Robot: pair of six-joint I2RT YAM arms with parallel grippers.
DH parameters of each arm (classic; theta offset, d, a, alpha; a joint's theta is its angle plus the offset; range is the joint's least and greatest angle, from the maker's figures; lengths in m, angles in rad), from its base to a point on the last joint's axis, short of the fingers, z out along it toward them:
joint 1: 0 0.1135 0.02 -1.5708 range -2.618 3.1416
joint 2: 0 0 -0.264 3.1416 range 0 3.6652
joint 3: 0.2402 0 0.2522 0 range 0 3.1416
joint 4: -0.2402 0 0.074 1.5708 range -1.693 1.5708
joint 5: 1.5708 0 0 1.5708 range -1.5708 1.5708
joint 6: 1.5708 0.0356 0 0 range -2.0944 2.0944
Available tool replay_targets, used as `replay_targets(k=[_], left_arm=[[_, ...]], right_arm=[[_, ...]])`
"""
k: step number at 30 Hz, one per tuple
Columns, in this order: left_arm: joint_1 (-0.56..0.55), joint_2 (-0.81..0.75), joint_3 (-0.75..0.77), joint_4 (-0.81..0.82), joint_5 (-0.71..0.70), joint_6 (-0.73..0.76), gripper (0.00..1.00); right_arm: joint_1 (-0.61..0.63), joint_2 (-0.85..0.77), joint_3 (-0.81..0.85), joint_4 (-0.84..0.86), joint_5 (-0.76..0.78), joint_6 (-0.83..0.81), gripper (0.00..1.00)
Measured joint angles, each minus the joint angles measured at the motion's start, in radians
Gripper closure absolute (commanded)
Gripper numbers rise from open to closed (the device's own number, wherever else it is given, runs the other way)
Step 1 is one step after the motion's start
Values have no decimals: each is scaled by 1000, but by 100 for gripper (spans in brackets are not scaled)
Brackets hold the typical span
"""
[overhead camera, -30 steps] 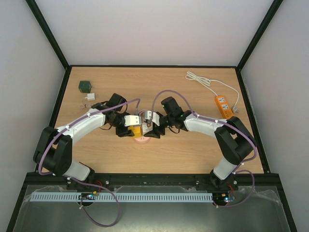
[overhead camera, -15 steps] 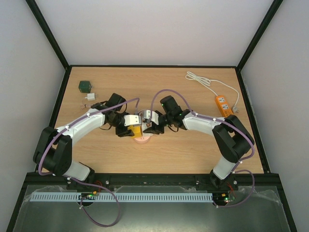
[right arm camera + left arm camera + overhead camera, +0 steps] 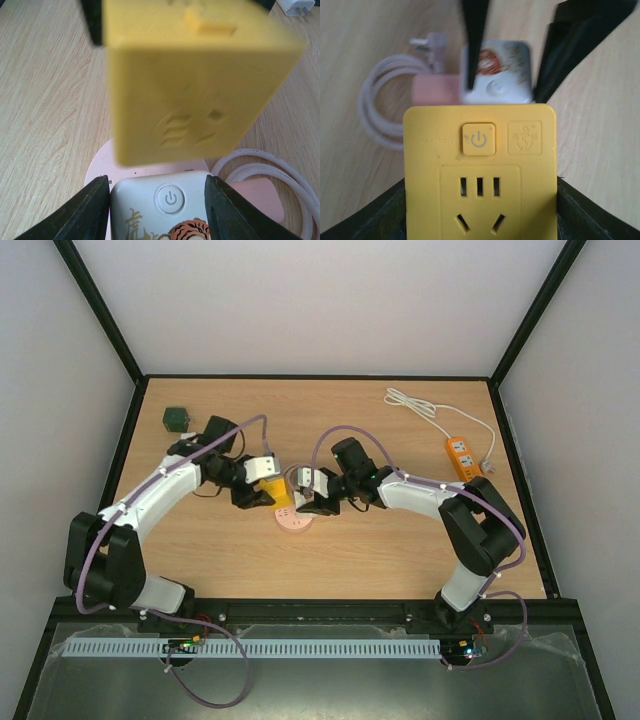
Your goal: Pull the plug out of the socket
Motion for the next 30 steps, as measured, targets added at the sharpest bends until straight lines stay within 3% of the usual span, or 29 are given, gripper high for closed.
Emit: replay_targets(k=[5, 12, 21, 30], left_arm=[[182, 13, 15, -9, 8, 13, 63], [406, 253, 183, 6, 48, -97, 61], [446, 544, 472, 128, 120, -449, 60], [454, 774, 656, 169, 175, -650, 57]], right_arm=[[0, 0, 3, -2, -3, 17, 47], [1, 2, 19, -23, -10, 64, 45], [1, 9, 48, -49, -10, 127, 42], [1, 8, 64, -51, -10, 177, 40]])
